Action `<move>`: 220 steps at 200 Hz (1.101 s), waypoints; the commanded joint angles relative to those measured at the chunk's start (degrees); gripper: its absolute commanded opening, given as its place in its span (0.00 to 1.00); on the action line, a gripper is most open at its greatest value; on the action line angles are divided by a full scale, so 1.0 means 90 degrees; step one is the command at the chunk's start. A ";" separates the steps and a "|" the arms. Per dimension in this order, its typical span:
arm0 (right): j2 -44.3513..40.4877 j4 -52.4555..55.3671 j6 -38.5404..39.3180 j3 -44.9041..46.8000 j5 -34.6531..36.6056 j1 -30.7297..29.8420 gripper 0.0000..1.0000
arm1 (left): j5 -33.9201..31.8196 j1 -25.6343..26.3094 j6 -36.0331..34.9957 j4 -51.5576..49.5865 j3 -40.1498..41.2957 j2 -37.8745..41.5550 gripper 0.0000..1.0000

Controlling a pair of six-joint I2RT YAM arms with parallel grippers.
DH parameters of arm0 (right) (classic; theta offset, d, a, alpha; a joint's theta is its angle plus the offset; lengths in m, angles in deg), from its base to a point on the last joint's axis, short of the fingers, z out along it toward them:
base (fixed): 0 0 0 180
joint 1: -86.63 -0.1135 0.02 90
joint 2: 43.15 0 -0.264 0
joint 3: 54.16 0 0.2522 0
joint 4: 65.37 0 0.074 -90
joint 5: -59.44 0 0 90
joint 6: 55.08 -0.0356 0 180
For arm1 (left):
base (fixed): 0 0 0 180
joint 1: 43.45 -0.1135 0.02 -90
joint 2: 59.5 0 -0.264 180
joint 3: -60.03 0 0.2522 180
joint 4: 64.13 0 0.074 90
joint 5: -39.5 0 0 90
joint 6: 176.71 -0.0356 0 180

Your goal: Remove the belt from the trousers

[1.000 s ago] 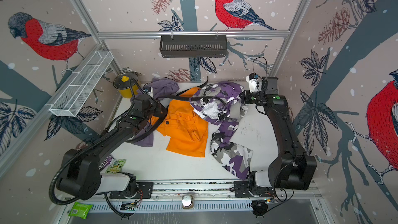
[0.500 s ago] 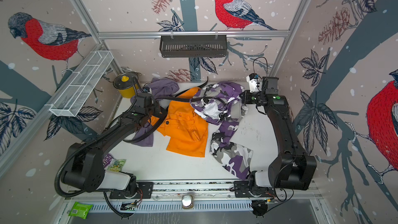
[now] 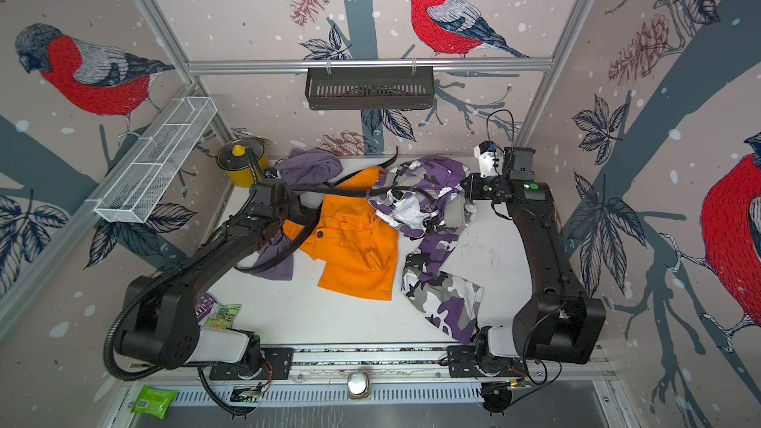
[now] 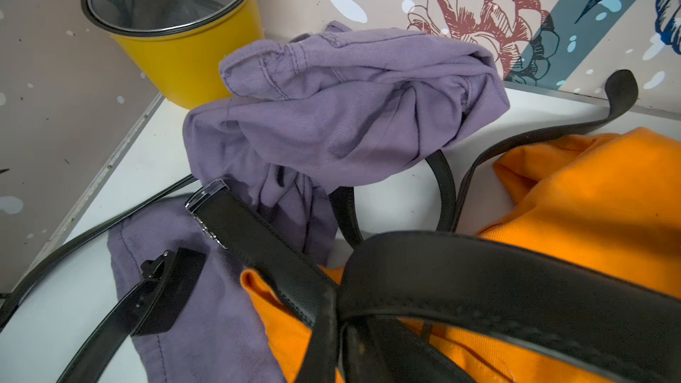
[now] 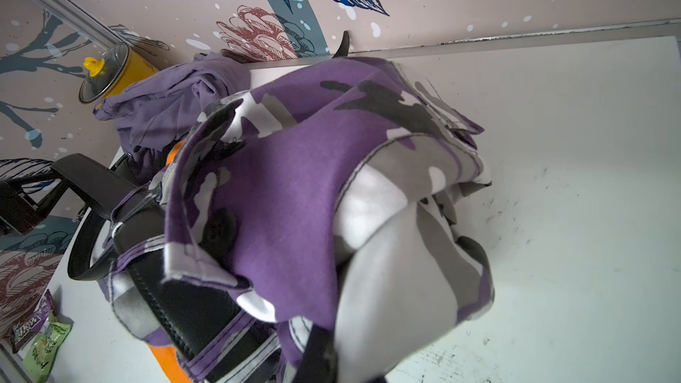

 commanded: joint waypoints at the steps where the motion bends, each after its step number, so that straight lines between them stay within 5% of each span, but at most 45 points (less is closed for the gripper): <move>1: -0.0037 -0.0310 0.0036 -0.0076 0.0137 0.0036 0.00 | -0.0483 -0.0177 0.0254 -0.0340 0.0040 0.0058 0.00; 75: -0.0008 -0.0314 0.0007 -0.0093 0.0137 0.0041 0.00 | -0.0771 -0.0352 0.0333 -0.0549 0.0026 -0.0113 0.00; 95: 0.0026 -0.0281 0.0043 -0.0187 0.0152 -0.0139 0.00 | -0.0375 -0.0354 0.0332 -0.0557 -0.0039 -0.0259 0.00; 117: 0.0141 -0.0232 0.0104 -0.0323 0.0085 -0.0428 0.00 | -0.0107 -0.0118 0.0159 -0.0614 -0.0220 -0.0374 0.62; 141: 0.0182 -0.0310 0.0056 -0.0340 -0.0032 -0.0590 0.00 | -0.0404 0.0431 -0.0137 -0.0588 -0.0337 -0.0157 0.92; 155: 0.0215 -0.0330 0.0023 -0.0350 -0.0101 -0.0633 0.00 | -0.0451 0.0717 -0.0372 -0.0630 -0.0355 0.0044 0.99; 201: 0.0195 -0.0339 -0.0013 -0.0427 -0.0146 -0.0605 0.00 | -0.1461 0.1451 -0.0951 -0.1232 -0.0731 0.1008 0.99; 220: 0.0230 -0.0356 -0.0037 -0.0503 -0.0175 -0.0589 0.00 | -0.1332 0.1761 -0.1263 -0.1049 -0.0534 0.1637 0.99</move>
